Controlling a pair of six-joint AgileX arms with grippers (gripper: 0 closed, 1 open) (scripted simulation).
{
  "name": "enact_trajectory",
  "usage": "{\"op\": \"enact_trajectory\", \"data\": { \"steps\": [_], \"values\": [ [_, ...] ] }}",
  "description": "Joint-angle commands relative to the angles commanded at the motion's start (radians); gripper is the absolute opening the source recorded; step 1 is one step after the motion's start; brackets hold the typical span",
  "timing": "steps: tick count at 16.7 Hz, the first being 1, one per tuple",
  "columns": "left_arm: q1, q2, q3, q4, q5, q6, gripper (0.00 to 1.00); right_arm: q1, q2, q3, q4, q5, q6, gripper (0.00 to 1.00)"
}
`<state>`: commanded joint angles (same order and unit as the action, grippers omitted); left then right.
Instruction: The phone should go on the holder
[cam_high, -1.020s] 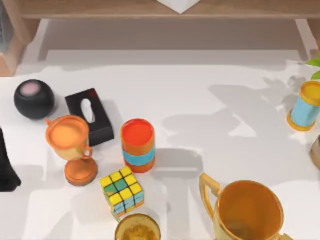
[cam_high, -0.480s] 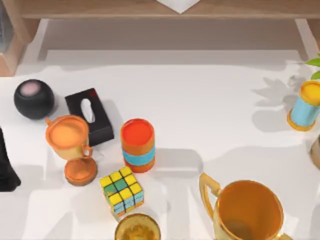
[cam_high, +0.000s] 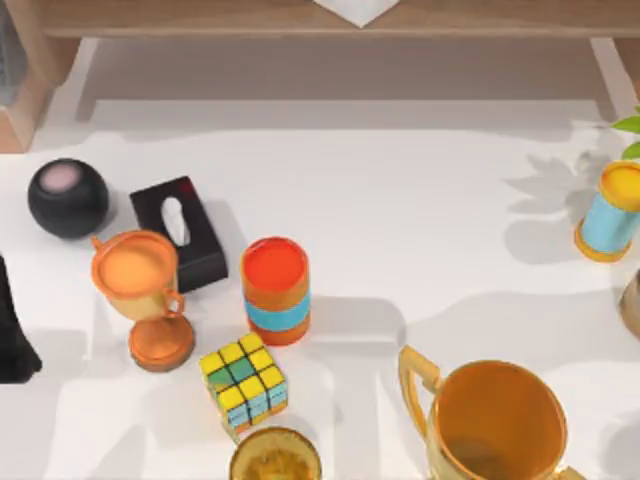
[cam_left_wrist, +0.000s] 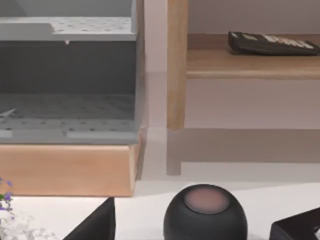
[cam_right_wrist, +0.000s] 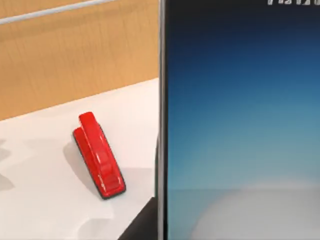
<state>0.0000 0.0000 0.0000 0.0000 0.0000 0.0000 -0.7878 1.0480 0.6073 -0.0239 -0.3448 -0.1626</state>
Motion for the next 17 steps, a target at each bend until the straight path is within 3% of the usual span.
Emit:
{"op": "enact_trajectory", "data": {
  "steps": [7,14,17],
  "values": [
    [0.000,0.000,0.000,0.000,0.000,0.000,1.00,-0.006,-0.007,0.003,-0.002,0.013,0.005,0.00],
    [0.000,0.000,0.000,0.000,0.000,0.000,1.00,-0.134,-0.080,-0.002,-0.037,0.193,0.050,0.00],
    [0.000,0.000,0.000,0.000,0.000,0.000,1.00,-0.121,-0.068,0.002,-0.024,0.215,0.066,0.00]
  ]
}}
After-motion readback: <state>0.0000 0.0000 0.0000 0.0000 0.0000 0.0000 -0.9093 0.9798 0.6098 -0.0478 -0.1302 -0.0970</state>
